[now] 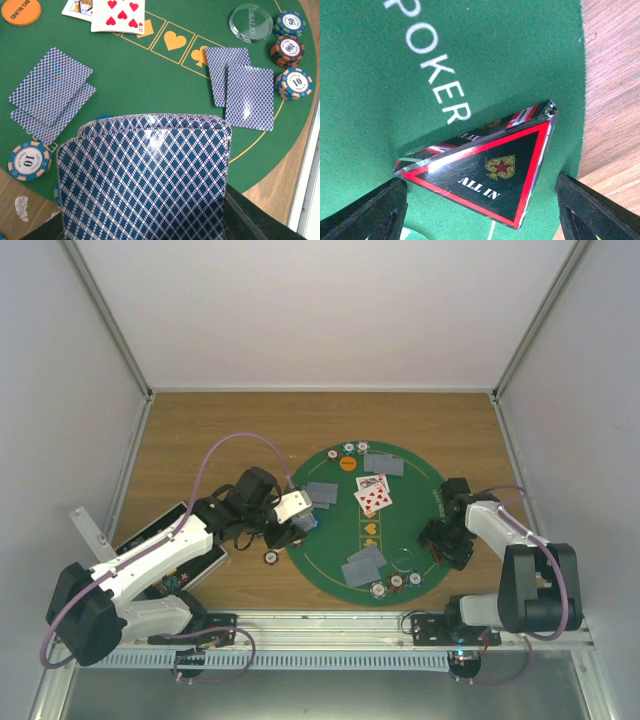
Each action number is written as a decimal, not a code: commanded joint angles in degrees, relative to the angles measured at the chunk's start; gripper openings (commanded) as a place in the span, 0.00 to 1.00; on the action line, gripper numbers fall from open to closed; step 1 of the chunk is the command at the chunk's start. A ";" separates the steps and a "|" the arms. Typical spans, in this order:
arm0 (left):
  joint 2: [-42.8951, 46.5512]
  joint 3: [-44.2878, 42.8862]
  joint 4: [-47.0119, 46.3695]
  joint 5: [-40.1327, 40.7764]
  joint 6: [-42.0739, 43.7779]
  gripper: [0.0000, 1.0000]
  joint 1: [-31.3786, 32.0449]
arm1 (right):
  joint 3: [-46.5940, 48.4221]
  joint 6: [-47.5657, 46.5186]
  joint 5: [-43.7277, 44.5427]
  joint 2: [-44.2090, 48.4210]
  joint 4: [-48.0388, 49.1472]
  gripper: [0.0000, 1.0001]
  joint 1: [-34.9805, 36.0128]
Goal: Distribute texas hold em gaming equipment
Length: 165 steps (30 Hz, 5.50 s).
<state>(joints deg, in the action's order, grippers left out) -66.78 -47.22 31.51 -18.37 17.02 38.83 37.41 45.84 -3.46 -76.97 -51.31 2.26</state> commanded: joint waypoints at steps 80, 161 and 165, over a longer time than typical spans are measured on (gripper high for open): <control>0.38 -0.27 -1.73 -0.75 -0.32 0.53 -0.33 | 8.99 -10.63 -9.13 2.66 5.91 0.61 3.11; 0.79 -1.21 0.32 -0.39 -0.35 0.53 -0.33 | 54.56 -20.41 -3.66 -46.22 -3.06 0.57 47.51; 0.80 -1.21 0.39 -0.36 -0.40 0.53 -0.33 | 54.98 -20.18 -3.14 -46.67 -3.22 0.57 47.48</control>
<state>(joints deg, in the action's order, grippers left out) -66.81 -47.24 32.82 -18.39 16.97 38.83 90.70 26.79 -7.49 -121.32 -60.93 49.19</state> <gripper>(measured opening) 0.530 0.630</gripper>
